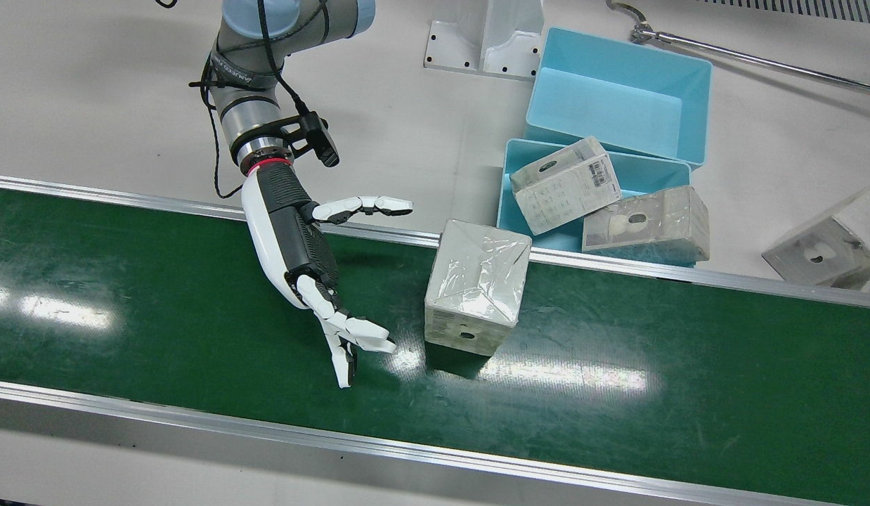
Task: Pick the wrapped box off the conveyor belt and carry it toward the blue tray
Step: 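Reach the right hand to the wrapped white box and close fingers, then lift the box off the belt and carry it toward the blue tray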
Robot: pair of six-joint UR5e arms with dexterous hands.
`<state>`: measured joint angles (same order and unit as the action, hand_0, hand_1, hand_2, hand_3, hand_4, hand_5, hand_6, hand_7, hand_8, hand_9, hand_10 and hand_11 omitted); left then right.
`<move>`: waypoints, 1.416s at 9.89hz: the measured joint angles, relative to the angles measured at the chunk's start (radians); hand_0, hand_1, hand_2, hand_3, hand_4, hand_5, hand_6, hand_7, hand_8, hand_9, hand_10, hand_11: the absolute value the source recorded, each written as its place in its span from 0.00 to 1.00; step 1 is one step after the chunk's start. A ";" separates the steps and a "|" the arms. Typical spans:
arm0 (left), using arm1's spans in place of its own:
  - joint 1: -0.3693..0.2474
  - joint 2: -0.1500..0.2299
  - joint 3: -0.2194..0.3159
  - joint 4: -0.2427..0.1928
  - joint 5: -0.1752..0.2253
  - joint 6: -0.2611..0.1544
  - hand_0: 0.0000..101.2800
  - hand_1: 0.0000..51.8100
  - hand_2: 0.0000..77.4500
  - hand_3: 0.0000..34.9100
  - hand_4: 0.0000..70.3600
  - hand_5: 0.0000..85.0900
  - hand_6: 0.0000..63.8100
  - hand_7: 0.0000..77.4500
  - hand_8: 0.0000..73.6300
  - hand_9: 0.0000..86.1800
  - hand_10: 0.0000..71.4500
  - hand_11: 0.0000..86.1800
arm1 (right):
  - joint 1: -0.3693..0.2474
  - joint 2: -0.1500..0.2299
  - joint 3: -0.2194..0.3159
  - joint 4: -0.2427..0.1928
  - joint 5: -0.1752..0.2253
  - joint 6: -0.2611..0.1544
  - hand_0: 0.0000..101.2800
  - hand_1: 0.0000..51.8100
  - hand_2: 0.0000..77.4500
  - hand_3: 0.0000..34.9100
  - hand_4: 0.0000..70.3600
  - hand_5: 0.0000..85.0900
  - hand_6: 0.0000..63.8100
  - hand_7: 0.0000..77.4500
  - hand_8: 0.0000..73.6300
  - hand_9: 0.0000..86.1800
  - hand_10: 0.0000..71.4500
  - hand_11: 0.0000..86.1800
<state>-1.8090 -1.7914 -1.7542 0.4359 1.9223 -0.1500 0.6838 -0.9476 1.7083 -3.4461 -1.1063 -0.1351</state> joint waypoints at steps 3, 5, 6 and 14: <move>0.000 0.000 0.000 0.000 0.000 0.000 0.00 0.00 0.01 0.00 0.00 0.01 0.00 0.01 0.01 0.00 0.01 0.00 | -0.015 0.016 -0.012 -0.002 0.001 -0.004 0.52 0.38 0.23 0.31 0.19 0.23 0.09 0.25 0.00 0.03 0.00 0.02; 0.000 0.000 0.000 0.000 0.000 0.000 0.00 0.00 0.01 0.00 0.00 0.01 0.00 0.01 0.01 0.00 0.01 0.00 | -0.017 0.043 -0.030 -0.004 0.002 -0.005 0.52 0.40 0.24 0.31 0.21 0.24 0.09 0.26 0.00 0.03 0.00 0.02; 0.000 0.000 0.000 0.000 0.000 0.000 0.00 0.00 0.01 0.00 0.00 0.01 0.00 0.01 0.01 0.00 0.01 0.00 | -0.018 0.058 -0.042 -0.004 0.002 -0.006 0.52 0.40 0.24 0.31 0.21 0.24 0.09 0.26 0.00 0.03 0.00 0.02; 0.000 0.000 0.000 0.000 0.000 0.000 0.00 0.00 0.01 0.00 0.00 0.01 0.00 0.01 0.01 0.00 0.01 0.00 | -0.017 0.143 -0.129 -0.021 0.020 -0.004 0.56 0.33 0.37 0.11 0.44 0.37 0.36 0.46 0.00 0.47 0.21 0.16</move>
<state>-1.8089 -1.7914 -1.7542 0.4359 1.9222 -0.1500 0.6668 -0.8050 1.5793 -3.4668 -1.0865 -0.1393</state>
